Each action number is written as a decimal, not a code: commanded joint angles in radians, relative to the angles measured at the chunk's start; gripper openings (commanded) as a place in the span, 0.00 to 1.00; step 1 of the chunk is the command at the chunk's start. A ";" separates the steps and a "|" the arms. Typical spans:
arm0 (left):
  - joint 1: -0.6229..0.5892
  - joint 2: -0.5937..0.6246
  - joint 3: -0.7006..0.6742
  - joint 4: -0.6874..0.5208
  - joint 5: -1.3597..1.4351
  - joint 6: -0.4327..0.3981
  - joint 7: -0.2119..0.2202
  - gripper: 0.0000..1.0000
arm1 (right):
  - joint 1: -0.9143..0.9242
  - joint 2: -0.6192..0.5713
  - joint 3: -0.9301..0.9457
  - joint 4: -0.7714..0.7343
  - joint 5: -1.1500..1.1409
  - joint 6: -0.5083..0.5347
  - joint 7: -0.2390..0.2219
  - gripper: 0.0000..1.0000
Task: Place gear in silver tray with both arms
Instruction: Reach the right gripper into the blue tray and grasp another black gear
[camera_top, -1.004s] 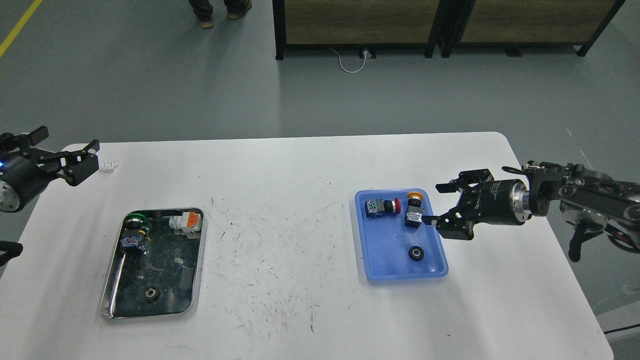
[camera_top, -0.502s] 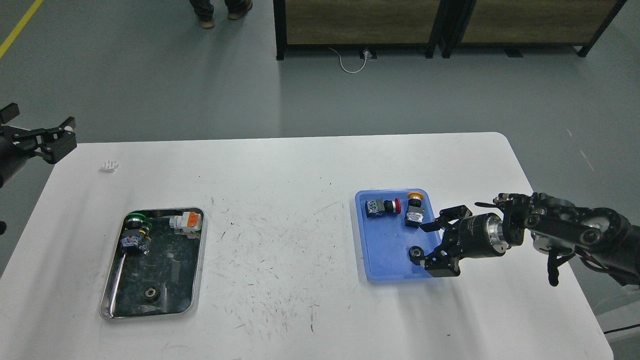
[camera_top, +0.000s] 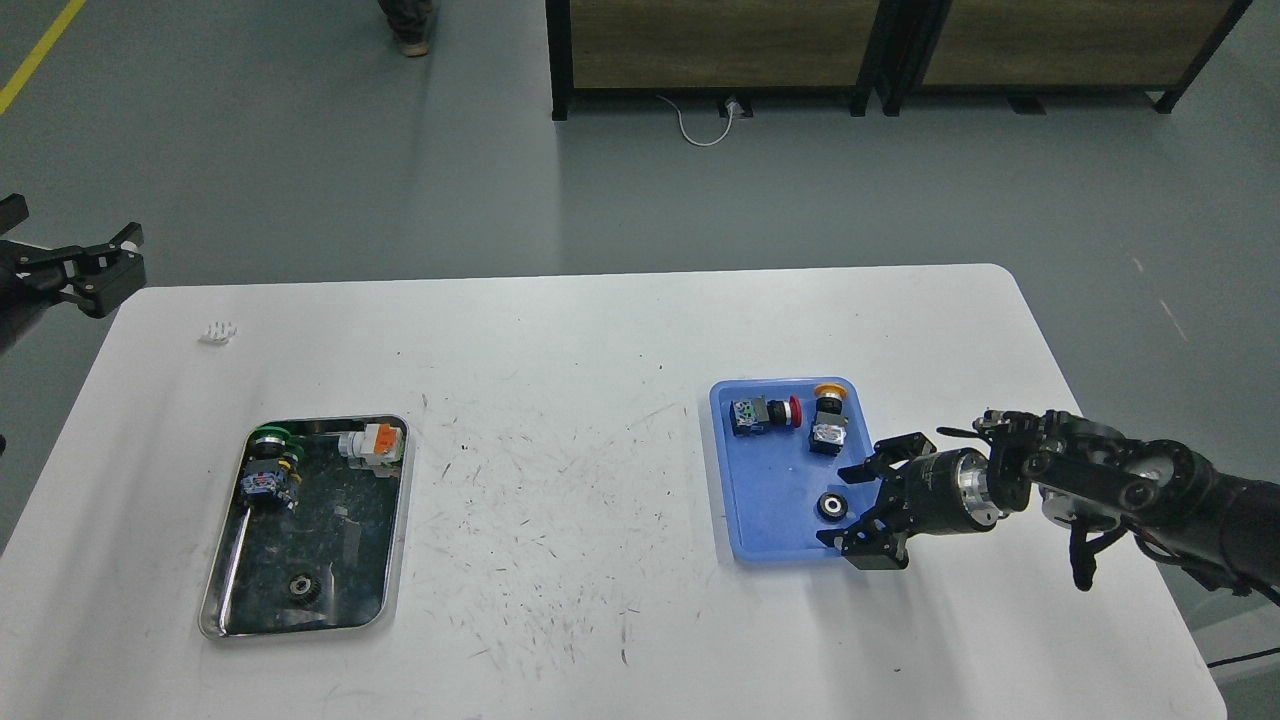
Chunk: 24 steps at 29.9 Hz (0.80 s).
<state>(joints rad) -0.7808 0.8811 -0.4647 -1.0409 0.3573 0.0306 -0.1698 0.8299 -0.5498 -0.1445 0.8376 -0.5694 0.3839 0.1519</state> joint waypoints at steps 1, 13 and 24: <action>0.000 0.004 0.000 0.005 0.000 0.000 0.000 0.98 | 0.000 0.017 0.000 -0.017 0.002 0.000 0.000 0.76; -0.002 0.007 -0.002 0.024 0.000 -0.020 0.000 0.98 | 0.009 0.011 0.002 -0.012 0.003 0.003 -0.002 0.52; -0.008 0.007 -0.002 0.041 0.002 -0.023 0.000 0.98 | 0.009 0.007 0.002 -0.009 0.000 0.020 -0.015 0.27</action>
<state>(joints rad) -0.7870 0.8882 -0.4659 -1.0029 0.3586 0.0079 -0.1703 0.8395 -0.5431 -0.1422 0.8283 -0.5673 0.3994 0.1415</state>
